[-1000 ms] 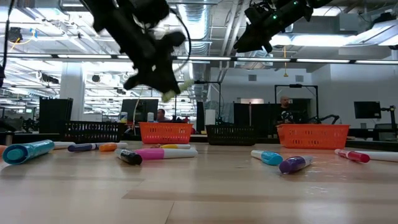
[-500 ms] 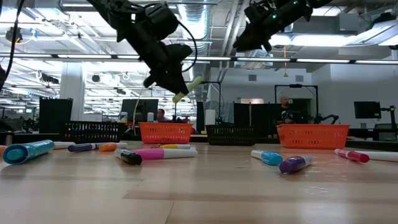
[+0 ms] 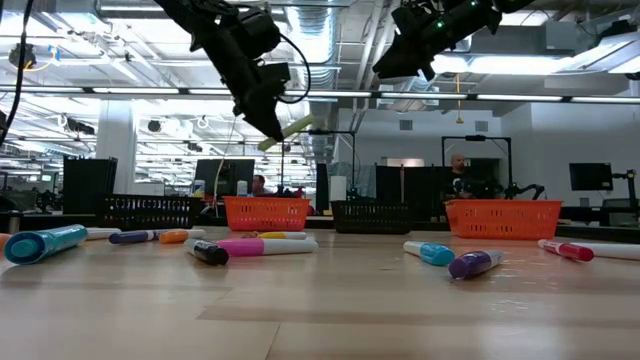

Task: Pick & Place Markers
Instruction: Put the large light green highlighter pen into the left orange bin

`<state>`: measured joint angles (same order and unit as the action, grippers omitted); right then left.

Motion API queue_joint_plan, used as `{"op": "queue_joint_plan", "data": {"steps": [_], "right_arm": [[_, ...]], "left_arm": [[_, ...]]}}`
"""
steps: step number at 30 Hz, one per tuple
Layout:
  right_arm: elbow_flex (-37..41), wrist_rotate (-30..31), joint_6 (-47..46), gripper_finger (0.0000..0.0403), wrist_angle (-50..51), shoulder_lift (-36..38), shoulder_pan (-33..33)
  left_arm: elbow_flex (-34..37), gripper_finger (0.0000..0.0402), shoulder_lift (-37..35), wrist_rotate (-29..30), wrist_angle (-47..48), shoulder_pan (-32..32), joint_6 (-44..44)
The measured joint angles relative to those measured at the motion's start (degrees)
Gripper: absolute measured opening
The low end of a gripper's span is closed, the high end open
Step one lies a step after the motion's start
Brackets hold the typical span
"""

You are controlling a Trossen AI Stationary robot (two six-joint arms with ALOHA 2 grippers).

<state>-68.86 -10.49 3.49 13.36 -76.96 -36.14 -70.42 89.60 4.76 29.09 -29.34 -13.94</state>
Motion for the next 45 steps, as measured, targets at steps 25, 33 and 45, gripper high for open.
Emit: {"op": "queue_joint_plan", "data": {"steps": [25, 33, 45], "right_arm": [[0.00, 0.08, -0.48, 0.0124, -0.17, -0.01, 0.00], [0.62, 4.42, -0.21, 0.0124, -1.84, -0.18, -1.89], [10.82, 6.12, -1.99, 0.0124, -16.69, 0.28, -2.30]], "left_arm": [[-0.95, 0.0073, 14.81, -0.11, 7.71, -2.71, -8.14], [-0.95, 0.0075, 15.65, -0.11, 8.15, -2.80, -8.55], [-0.95, 0.0075, 15.65, -0.10, 8.43, -2.91, -11.80]]}}
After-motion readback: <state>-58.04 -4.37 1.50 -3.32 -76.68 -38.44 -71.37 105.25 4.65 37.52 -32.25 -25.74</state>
